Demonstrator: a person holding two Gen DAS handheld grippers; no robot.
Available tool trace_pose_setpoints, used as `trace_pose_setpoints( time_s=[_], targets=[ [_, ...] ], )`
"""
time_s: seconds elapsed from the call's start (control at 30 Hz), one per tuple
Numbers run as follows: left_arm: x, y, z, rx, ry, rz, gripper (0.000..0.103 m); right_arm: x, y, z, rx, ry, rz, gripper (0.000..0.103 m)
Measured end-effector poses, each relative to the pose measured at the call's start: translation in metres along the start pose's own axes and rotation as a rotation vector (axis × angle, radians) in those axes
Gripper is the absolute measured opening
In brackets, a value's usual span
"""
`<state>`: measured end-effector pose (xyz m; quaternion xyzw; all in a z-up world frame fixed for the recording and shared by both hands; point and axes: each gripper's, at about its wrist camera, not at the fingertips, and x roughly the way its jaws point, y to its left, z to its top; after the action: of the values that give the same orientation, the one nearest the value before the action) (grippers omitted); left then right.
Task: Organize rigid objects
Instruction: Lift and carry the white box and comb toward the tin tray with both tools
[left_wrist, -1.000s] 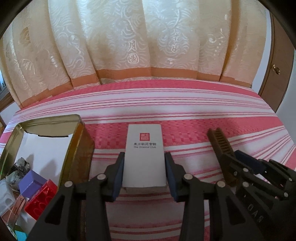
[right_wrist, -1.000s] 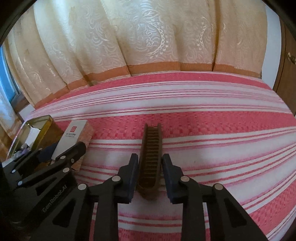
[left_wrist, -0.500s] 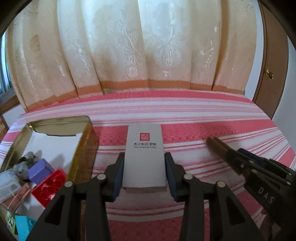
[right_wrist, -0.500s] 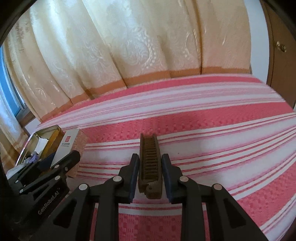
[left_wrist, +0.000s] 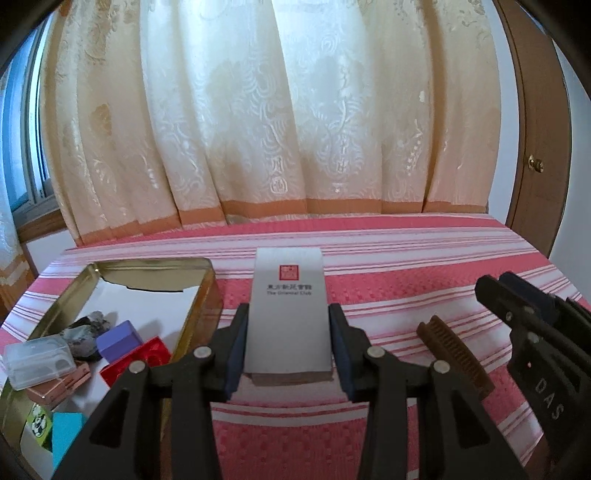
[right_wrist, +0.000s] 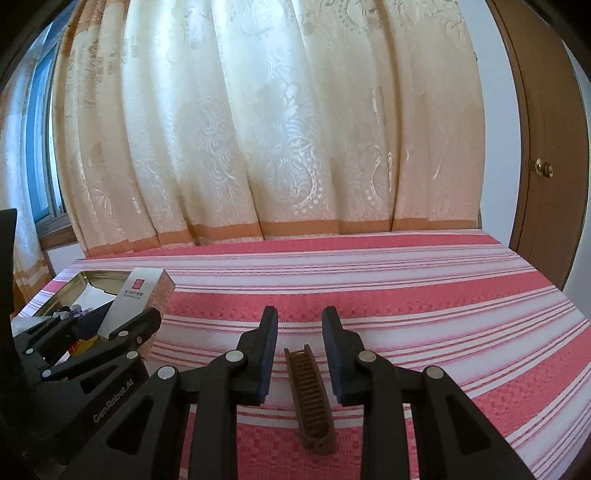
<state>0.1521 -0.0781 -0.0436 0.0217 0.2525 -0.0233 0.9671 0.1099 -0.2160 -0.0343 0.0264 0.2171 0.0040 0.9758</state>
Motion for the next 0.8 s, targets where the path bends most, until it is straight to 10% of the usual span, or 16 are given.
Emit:
trace_pose_setpoints(
  time_s=[0.67,0.8],
  targets=[
    [-0.01,0.011,-0.004,-0.057,0.004,-0.034,0.041,0.005,-0.028,-0.004,0.124,0.082,0.078,0.026],
    [-0.01,0.009,-0.004,-0.046,-0.001,-0.031,0.041,0.02,-0.019,-0.005,0.078,0.171,0.091,0.043]
  ],
)
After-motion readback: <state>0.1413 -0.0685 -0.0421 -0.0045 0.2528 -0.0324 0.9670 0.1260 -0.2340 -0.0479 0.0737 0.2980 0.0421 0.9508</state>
